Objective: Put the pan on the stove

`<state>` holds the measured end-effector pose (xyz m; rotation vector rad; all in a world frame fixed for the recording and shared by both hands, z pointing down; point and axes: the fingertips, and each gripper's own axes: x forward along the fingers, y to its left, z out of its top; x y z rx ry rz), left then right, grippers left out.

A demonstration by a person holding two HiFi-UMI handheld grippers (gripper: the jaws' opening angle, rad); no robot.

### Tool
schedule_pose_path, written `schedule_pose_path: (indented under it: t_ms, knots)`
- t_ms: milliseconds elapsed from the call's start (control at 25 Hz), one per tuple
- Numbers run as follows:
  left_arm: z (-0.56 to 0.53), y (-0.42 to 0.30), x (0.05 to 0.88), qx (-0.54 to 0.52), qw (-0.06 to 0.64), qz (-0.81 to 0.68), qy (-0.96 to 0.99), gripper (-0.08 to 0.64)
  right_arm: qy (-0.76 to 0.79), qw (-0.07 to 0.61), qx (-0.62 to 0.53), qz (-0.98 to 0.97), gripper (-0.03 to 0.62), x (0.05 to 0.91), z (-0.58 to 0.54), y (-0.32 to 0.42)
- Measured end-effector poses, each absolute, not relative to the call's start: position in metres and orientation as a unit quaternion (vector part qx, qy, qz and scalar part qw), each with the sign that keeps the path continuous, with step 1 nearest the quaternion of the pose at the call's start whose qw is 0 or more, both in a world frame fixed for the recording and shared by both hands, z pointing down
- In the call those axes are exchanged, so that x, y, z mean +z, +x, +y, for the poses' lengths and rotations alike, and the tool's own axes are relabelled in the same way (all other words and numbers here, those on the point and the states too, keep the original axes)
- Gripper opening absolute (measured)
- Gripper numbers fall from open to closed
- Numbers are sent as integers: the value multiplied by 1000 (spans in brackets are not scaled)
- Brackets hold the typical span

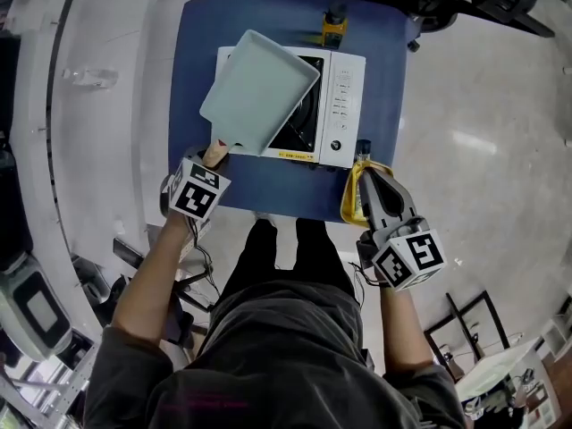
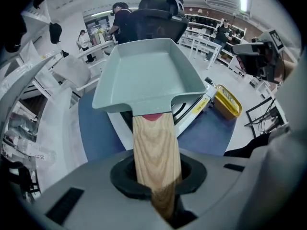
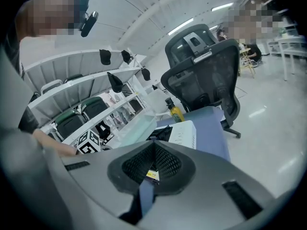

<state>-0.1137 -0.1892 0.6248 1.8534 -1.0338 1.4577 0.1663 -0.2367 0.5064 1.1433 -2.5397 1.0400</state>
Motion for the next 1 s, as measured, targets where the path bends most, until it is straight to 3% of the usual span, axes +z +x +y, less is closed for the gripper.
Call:
schedule_pose_path:
  t_ms: [1000]
  knots:
    - [-191, -114, 644, 608, 246, -338, 675, 61, 393, 80, 366, -840, -17, 527, -232, 184]
